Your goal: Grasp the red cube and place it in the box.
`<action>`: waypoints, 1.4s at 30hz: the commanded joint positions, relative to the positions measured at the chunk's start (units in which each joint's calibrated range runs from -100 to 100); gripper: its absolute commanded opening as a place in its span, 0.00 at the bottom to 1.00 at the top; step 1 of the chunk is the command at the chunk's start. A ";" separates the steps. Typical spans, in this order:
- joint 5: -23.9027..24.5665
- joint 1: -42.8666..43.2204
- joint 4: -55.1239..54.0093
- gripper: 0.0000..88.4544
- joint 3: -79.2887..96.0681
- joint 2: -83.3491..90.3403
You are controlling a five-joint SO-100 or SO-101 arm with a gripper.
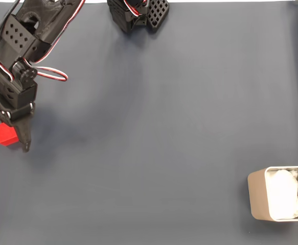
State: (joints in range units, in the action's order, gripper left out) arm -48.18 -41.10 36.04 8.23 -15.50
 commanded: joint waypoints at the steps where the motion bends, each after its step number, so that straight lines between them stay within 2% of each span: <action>1: -0.49 0.83 -1.28 0.36 -2.21 0.34; 18: 0.05 1.89 -3.91 0.34 -2.48 -1.40; 35: -0.05 1.89 -4.56 0.11 -3.48 -2.35; 42: -0.20 1.89 -4.64 0.05 -4.12 -2.70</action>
State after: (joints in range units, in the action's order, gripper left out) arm -48.28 -39.76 32.22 7.05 -18.63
